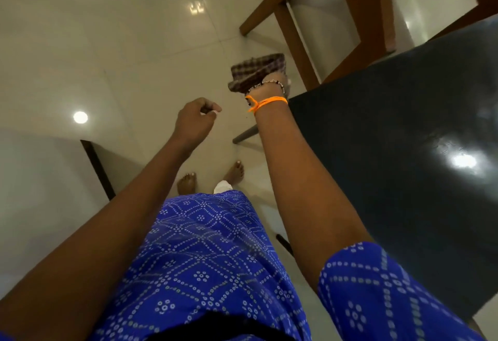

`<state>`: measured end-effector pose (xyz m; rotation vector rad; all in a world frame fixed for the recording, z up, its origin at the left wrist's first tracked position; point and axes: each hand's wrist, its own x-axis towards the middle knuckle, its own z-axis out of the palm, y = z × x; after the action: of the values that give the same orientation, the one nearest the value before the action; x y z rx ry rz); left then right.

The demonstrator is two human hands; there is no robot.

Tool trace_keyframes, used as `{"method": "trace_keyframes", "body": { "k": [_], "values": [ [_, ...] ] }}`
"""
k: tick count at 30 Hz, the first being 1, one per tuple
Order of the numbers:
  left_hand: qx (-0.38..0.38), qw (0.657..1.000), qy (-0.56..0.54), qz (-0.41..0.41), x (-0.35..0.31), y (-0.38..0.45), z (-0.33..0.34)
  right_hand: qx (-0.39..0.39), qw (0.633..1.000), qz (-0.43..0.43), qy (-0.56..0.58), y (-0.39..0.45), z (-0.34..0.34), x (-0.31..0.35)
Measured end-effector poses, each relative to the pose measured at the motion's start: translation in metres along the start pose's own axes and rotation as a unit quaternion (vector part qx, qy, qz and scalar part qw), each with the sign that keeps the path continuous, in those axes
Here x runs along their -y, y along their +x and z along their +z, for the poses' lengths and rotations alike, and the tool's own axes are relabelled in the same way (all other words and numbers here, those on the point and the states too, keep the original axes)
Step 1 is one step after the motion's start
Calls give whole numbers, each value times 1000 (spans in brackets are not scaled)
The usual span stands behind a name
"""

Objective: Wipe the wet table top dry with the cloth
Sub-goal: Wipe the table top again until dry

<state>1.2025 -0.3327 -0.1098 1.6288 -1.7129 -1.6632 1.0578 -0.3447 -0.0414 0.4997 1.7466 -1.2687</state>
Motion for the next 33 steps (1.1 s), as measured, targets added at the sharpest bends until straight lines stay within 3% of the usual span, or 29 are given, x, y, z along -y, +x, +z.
{"method": "trace_keyframes", "body": {
  "k": [1, 3, 5, 6, 7, 8, 10, 11, 14, 16, 19, 23, 29, 33],
  "values": [
    [-7, 1000, -7, -7, 2, -1, -3, 29, 995, -61, -75, -3, 2, 4],
    [-16, 1000, -18, -18, 3, -1, -5, 46, 982, -162, -81, 3, 7, 11],
    [-15, 999, -28, -20, 1, -1, -4, 74, 938, -264, -213, 3, 0, 21],
    [-12, 999, -32, -20, -2, 0, -3, 79, 895, -328, -292, 6, -10, 29],
    [-7, 999, -35, -21, -5, 1, -1, 77, 825, -385, -407, 9, -18, 40],
    [-2, 999, -36, -22, -9, 2, 1, 59, 727, -424, -536, 13, -27, 49],
    [14, 999, -37, -23, -17, 5, 7, 17, 508, -430, -746, 16, -49, 54],
    [26, 999, -38, -27, -21, 6, 11, 12, 441, -407, -800, 15, -62, 48],
    [77, 995, -28, -48, -26, 9, 22, 30, 363, -362, -858, 22, -119, 1],
    [105, 992, -14, -62, -26, 10, 29, 6, 337, -389, -858, 24, -165, -34],
    [129, 988, 9, -83, -26, 12, 37, -30, 363, -455, -813, 30, -195, -57],
    [135, 987, 10, -86, -31, 15, 48, -46, 371, -509, -776, 49, -171, -50],
    [116, 989, -14, -88, -44, 21, 71, 27, 402, -501, -766, 77, -105, -12],
    [126, 988, -13, -89, -55, 21, 87, 71, 412, -532, -736, 100, -95, 27]
  ]
}}
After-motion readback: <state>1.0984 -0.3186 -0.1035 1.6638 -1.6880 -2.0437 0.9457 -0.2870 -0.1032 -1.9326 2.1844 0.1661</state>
